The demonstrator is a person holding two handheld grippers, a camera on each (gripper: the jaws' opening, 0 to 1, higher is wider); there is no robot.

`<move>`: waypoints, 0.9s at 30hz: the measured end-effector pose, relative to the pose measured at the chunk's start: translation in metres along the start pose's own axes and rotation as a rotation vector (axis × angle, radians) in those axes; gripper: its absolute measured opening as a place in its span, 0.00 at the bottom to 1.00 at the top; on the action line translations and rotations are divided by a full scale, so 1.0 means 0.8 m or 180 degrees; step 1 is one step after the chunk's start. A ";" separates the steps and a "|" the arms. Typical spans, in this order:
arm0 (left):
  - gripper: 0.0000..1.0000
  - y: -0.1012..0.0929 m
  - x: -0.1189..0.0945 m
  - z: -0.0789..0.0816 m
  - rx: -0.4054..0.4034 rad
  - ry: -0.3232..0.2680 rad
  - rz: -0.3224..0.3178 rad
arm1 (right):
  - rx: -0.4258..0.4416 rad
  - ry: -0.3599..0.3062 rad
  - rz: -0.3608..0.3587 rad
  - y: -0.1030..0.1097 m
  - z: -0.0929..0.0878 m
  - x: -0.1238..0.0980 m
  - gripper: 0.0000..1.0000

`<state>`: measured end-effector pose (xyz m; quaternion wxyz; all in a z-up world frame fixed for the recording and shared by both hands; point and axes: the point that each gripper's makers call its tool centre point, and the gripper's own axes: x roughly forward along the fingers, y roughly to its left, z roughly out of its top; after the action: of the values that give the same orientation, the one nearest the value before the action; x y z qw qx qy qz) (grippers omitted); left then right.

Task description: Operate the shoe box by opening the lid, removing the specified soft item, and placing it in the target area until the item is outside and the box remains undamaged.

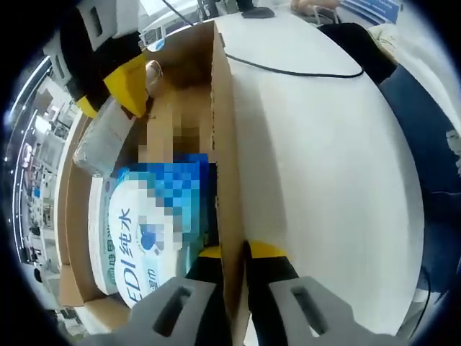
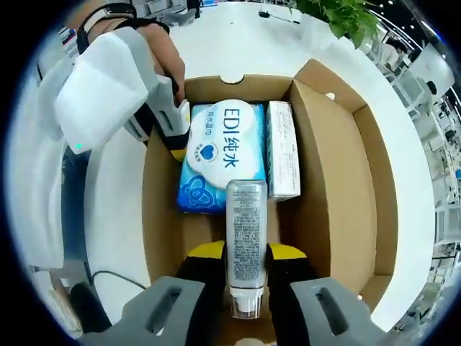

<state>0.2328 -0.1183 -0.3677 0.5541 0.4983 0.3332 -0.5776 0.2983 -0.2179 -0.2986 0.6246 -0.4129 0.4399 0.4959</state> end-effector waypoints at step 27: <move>0.03 -0.003 -0.001 -0.002 -0.0013 0.0007 0.0055 | 0.0099 -0.0334 -0.0425 0.031 -0.021 -0.083 0.19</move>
<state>0.2307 -0.1160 -0.3680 0.5598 0.5006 0.3307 -0.5716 0.2632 -0.2466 -0.2413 0.6848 -0.4050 0.3858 0.4672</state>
